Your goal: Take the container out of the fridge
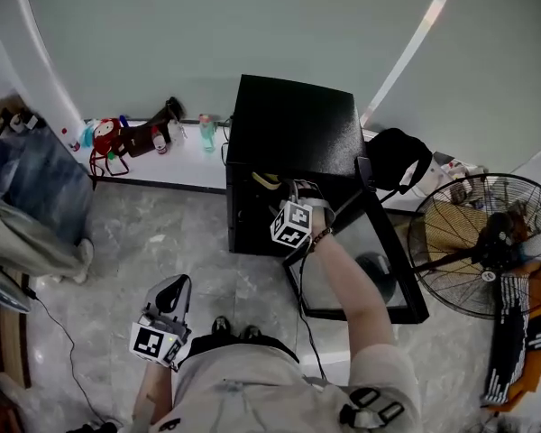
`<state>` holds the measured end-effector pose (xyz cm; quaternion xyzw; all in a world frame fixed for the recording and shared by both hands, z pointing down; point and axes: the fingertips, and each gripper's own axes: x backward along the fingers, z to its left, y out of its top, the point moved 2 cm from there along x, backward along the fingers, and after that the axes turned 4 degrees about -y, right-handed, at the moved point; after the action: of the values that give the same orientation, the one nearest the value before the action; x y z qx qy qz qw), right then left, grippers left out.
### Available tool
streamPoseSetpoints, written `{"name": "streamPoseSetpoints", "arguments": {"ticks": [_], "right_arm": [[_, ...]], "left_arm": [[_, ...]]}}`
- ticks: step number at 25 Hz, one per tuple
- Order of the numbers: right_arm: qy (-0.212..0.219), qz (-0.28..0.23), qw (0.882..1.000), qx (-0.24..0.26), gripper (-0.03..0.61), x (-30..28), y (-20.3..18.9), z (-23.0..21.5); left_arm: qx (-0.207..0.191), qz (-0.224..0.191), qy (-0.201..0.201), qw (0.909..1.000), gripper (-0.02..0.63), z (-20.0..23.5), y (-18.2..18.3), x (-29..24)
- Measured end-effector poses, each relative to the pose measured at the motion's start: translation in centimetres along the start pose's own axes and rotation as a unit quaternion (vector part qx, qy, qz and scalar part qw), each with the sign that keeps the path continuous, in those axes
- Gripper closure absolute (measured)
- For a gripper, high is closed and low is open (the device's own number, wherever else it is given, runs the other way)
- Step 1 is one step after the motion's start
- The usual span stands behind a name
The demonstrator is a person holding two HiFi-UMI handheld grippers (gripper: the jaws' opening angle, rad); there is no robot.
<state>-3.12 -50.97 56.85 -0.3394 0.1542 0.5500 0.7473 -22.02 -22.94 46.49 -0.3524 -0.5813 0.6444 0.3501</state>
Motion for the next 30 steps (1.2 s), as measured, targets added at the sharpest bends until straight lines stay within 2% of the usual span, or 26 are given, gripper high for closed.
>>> {"name": "streamPoseSetpoints", "arguments": {"ticks": [7, 12, 15, 16, 17, 18, 19, 25, 30], "right_arm": [[0.030, 0.058, 0.995, 0.071, 0.236, -4.1, -0.6, 0.6], [0.055, 0.098, 0.988, 0.108, 0.238, -5.4, -1.4, 1.1], [0.065, 0.117, 0.982, 0.132, 0.239, -5.9, -2.1, 1.2], [0.062, 0.117, 0.981, 0.141, 0.260, -5.9, -2.0, 1.2], [0.056, 0.116, 0.980, 0.149, 0.339, -5.8, -1.8, 1.0], [0.053, 0.113, 0.980, 0.154, 0.449, -5.7, -1.6, 0.9], [0.054, 0.111, 0.980, 0.155, 0.466, -5.7, -1.4, 0.8], [0.057, 0.104, 0.979, 0.164, 0.472, -4.4, -0.9, 1.1], [0.049, 0.065, 0.979, 0.187, 0.474, -0.8, 0.8, 1.9]], "left_arm": [[0.003, 0.010, 0.011, 0.9999, 0.604, 0.9, -0.7, 1.4], [0.007, 0.016, 0.011, 0.9998, 0.604, 1.2, -0.7, 2.3], [-0.003, 0.004, 0.003, 1.0000, 0.604, 1.1, 0.0, 2.0], [-0.004, 0.002, 0.000, 1.0000, 0.604, 1.1, 0.3, 1.9], [-0.004, 0.002, -0.001, 1.0000, 0.604, 1.2, 0.4, 1.9], [-0.004, 0.004, -0.002, 1.0000, 0.604, 1.2, 0.4, 2.0], [-0.005, 0.005, -0.003, 1.0000, 0.604, 1.2, 0.4, 2.0], [-0.006, 0.002, 0.000, 1.0000, 0.604, 1.5, 0.2, 2.2], [-0.004, -0.001, -0.009, 1.0000, 0.604, 1.7, 0.0, 1.9]]}}
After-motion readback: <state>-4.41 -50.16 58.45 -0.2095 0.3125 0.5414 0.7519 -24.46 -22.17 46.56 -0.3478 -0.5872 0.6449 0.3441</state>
